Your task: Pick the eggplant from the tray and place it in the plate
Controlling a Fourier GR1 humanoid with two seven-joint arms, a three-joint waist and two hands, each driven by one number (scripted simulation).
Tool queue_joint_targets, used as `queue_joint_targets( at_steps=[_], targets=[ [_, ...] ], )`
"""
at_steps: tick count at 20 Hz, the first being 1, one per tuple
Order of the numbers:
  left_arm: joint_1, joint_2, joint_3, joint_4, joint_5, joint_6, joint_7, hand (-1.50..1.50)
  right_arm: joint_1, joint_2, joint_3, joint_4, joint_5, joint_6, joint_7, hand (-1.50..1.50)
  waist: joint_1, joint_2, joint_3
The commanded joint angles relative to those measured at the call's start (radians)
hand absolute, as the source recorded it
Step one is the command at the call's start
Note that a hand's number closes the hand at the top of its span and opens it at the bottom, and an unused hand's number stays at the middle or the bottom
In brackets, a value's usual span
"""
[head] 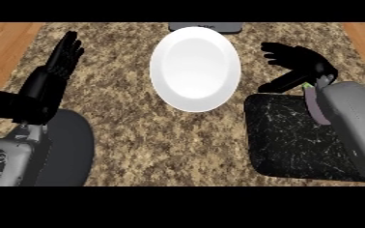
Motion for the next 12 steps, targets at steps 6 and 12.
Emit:
queue_joint_targets(
  at_steps=[6, 12],
  targets=[
    [-0.026, -0.007, -0.018, -0.003, -0.017, -0.006, 0.014, 0.00, -0.266, -0.145, 0.162, 0.208, 0.129, 0.405, 0.212, -1.50, 0.043, 0.014, -0.002],
    [-0.047, -0.023, -0.017, 0.022, -0.013, -0.008, 0.007, 0.00, -0.370, -0.118, 0.233, 0.356, 0.124, 0.740, 0.321, -1.50, 0.038, 0.013, -0.001]
  ],
)
